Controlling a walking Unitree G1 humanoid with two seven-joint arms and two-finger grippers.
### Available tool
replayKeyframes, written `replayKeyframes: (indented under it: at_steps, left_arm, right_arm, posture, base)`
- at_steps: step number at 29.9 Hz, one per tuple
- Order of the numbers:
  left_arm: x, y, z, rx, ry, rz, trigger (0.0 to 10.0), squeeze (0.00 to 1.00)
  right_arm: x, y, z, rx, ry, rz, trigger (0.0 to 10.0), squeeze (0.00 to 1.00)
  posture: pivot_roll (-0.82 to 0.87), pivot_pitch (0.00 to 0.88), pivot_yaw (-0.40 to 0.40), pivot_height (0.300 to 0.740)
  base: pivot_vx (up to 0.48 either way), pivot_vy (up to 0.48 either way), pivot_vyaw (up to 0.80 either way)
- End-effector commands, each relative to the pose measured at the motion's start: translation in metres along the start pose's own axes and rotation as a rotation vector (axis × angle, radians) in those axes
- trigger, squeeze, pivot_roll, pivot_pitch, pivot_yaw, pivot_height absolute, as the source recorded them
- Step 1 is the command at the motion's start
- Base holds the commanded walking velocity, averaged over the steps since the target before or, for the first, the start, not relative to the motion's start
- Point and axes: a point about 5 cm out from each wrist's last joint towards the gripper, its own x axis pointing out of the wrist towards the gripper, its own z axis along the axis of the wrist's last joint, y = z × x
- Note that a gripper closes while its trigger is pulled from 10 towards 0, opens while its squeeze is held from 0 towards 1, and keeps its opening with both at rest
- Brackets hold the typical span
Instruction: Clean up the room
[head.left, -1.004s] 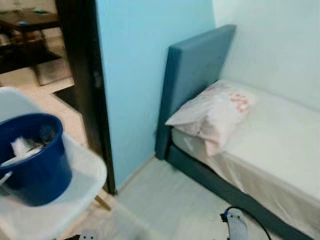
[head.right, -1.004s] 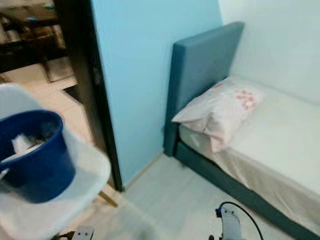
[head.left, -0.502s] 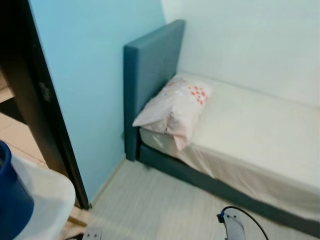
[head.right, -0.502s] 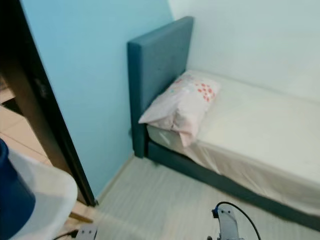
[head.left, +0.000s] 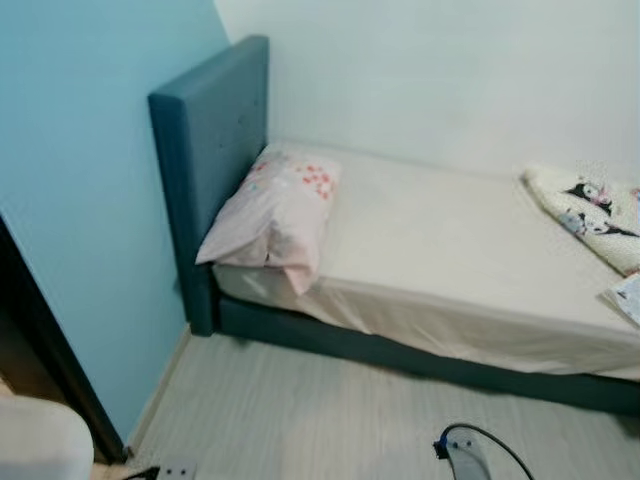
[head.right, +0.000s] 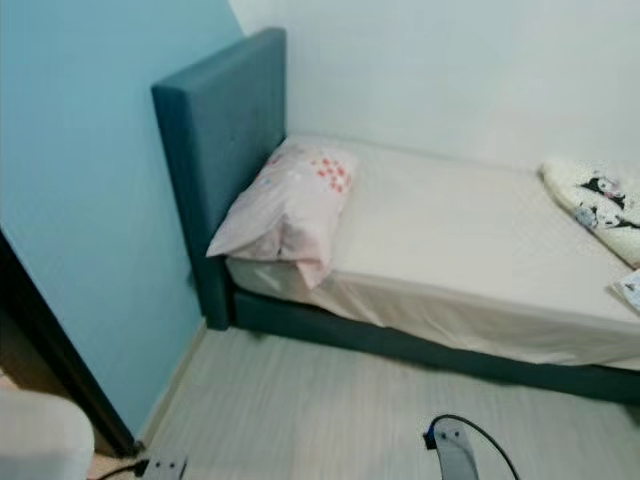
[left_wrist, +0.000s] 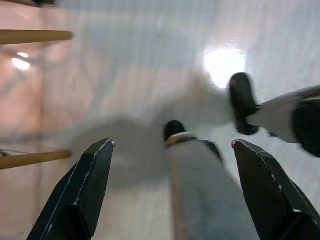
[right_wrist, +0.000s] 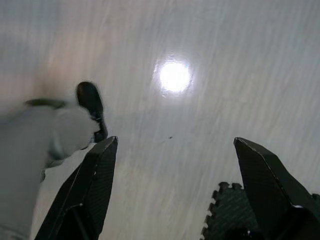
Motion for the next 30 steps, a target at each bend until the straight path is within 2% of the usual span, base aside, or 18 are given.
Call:
replayKeyframes:
  at_steps: [1,6,13,30]
  left_arm:
    - [0.0,0.001,-0.001,0.013,0.003,-0.003,10.0,0.0]
    - [-0.001,0.002,-0.003,0.011,0.006,-0.002,10.0,0.0]
    - [0.0,-0.007,-0.002,0.017,0.005,-0.01,10.0,0.0]
    - [0.001,-0.008,0.002,0.011,-0.002,-0.016,10.0,0.0]
  right_arm:
    - [0.0,0.0,0.006,-0.03,-0.025,0.0,10.0,0.0]
    - [0.0,0.002,0.006,-0.034,-0.027,0.006,10.0,0.0]
    - [0.0,0.003,0.007,-0.015,-0.037,0.001,10.0,0.0]
    - [0.001,0.003,0.017,0.001,-0.07,0.001,10.0,0.0]
  posture:
    - [-0.03,0.0,-0.053,0.74]
    - [-0.03,0.0,-0.051,0.74]
    - [-0.03,0.0,-0.051,0.74]
    - [-0.03,0.0,-0.05,0.74]
  base:
    - [0.0,-0.435,0.0]
    - [0.0,-0.472,0.0]
    - [0.0,-0.472,0.0]
    - [0.0,-0.478,0.0]
